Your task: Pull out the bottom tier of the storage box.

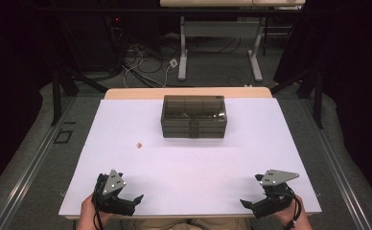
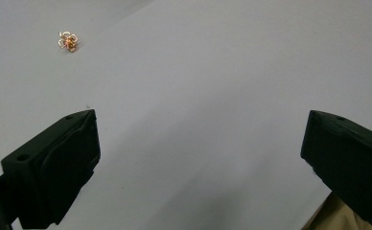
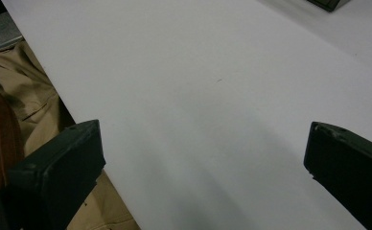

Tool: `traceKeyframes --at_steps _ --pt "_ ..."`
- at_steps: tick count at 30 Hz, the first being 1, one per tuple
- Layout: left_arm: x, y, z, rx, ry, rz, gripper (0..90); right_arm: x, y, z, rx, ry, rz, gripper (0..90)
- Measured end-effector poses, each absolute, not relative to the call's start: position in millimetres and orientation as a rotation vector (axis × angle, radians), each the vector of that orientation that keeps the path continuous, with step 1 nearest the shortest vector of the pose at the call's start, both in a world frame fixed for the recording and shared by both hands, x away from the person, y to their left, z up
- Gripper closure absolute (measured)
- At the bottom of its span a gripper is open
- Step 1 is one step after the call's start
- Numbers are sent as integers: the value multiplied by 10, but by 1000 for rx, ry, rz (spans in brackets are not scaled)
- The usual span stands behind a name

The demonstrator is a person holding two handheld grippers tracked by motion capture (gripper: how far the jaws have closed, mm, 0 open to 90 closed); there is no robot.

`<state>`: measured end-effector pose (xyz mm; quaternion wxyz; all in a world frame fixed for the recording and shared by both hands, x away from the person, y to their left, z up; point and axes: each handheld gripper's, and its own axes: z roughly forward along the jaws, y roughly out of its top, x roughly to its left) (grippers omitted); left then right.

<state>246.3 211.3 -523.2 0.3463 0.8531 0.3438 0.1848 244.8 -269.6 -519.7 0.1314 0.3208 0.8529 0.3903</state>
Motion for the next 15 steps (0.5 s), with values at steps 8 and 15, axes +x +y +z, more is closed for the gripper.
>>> traceKeyframes --at_steps 8,15 --pt "2468 2107 -5239 2221 894 480 0 2455 -2686 -5205 941 2493 1120 0" --pt "2467 2108 -5242 2234 902 476 0 2473 -2656 -5214 960 2512 1088 0"
